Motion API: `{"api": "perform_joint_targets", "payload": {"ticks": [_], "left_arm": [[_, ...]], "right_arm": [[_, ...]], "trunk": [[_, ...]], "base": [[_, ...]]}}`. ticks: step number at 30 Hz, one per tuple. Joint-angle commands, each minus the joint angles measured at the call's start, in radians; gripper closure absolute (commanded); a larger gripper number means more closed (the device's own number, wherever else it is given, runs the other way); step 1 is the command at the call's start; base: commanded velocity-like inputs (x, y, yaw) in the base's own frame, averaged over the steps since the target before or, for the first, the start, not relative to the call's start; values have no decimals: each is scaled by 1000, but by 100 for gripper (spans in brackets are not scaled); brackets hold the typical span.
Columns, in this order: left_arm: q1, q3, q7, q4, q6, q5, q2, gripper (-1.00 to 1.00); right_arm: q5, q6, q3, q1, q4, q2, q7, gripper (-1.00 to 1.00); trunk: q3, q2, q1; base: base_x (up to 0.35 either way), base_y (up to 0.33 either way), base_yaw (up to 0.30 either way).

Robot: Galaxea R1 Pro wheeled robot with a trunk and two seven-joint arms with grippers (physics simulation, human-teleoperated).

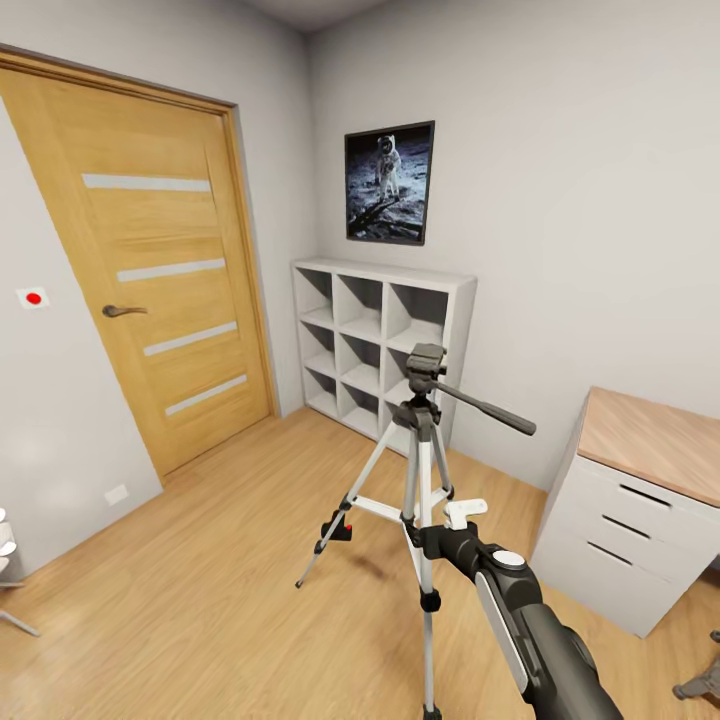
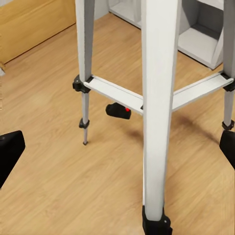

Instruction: Attach the digital camera to the camera tripod in the bedroom.

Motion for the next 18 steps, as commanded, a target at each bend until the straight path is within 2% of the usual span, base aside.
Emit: {"api": "perform_joint_targets", "payload": {"ticks": [1,5,10,18], "left_arm": [[0,2,1,-1,-1,2,0,-100],[0,2,1,-2,-1,2,0,-100],[0,2,1,-2,-1,2,0,-100],[0,2,1,-1,-1,2,0,-100]], "right_arm": [[-2,5,-1,-1,-1,0,3,-100],[-1,2,10,-1,-5,-1,4,-100],[3,1,45,-1,-15,1,-11,-100],[2,-15,50,-1,-22,5,-53,-100]], "trunk": [[-2,-2,1],[-3,-2,1],[-3,-2,1],[-3,-2,1]], "base": [[0,0,0],[0,0,0],[0,0,0],[0,0,0]]}}
